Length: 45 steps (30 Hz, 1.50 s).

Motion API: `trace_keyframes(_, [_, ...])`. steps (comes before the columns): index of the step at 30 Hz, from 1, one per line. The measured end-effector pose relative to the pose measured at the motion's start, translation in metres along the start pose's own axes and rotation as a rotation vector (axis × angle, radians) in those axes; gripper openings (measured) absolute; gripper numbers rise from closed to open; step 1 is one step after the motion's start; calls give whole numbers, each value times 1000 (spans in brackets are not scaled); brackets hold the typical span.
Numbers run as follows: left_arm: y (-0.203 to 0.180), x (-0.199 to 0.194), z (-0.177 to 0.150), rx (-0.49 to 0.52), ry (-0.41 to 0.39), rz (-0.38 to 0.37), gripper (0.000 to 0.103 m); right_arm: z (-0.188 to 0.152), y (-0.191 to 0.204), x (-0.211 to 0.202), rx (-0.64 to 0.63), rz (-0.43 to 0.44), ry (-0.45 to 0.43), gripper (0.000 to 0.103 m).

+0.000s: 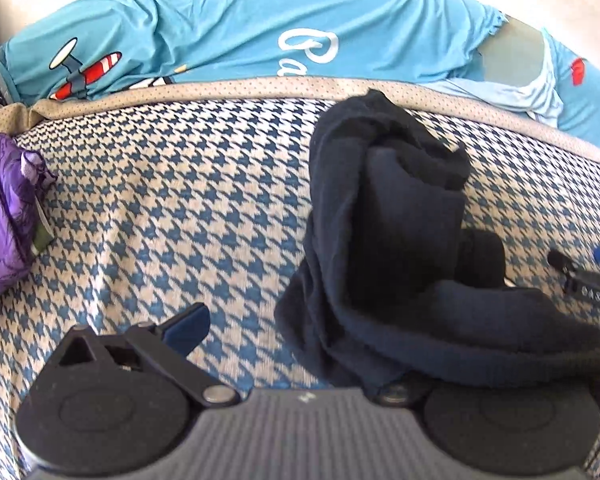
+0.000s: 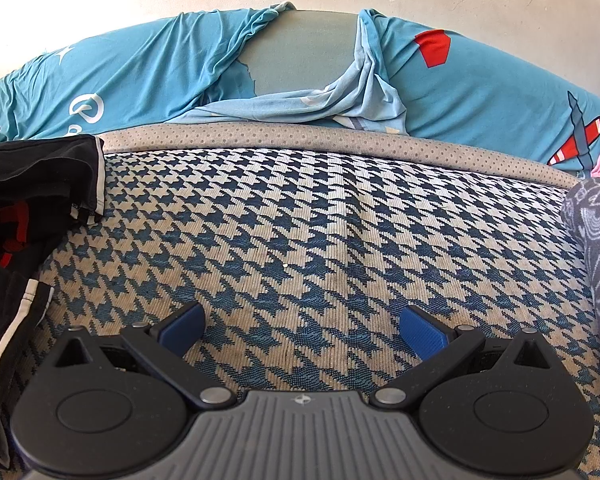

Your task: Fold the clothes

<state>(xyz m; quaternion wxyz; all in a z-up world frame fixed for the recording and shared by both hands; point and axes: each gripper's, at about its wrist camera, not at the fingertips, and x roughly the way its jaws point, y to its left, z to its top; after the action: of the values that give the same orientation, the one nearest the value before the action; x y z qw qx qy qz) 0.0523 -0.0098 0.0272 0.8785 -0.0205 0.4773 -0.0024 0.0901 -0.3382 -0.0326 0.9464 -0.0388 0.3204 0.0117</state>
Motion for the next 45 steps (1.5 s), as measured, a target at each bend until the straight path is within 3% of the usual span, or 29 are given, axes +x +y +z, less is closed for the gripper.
trace_keyframes(11, [15, 9, 30, -97, -15, 65, 103, 1, 4, -6, 24, -15, 29, 103])
trace_keyframes(16, [10, 13, 32, -90, -15, 101, 103, 1, 17, -22, -3, -13, 74, 103])
trace_keyframes(26, [3, 19, 25, -64, 15, 135, 103, 18, 57, -79, -35, 174, -6, 103])
trace_keyframes(40, [5, 20, 24, -66, 27, 129, 103, 24, 119, -113, -151, 498, -107, 103])
trace_keyframes(45, [6, 20, 22, -70, 36, 124, 103, 30, 132, -106, -119, 455, -137, 103])
